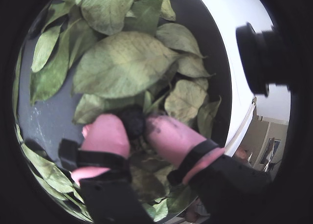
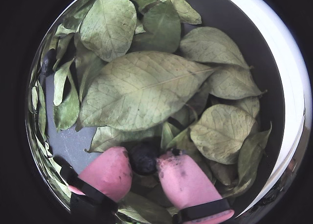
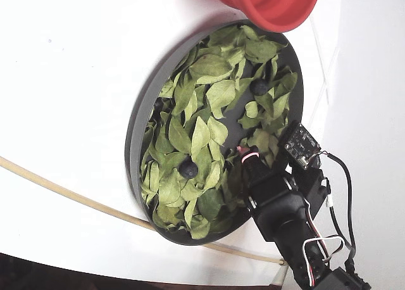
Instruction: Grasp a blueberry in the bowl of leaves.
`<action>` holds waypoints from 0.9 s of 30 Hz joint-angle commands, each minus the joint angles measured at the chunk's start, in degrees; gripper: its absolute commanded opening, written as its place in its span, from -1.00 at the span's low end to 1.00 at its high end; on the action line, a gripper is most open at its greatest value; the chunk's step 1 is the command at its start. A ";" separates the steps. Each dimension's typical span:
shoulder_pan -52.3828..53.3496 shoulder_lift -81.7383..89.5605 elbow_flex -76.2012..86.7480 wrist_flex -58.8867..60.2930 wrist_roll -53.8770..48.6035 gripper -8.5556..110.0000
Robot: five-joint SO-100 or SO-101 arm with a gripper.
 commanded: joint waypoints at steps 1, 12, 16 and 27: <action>-0.26 4.83 -1.14 0.09 -0.88 -0.71; -1.05 9.67 -0.53 2.11 -1.93 -0.71; -1.23 10.72 -0.35 2.55 -2.20 -0.71; -2.37 14.94 1.67 4.31 -2.72 -0.71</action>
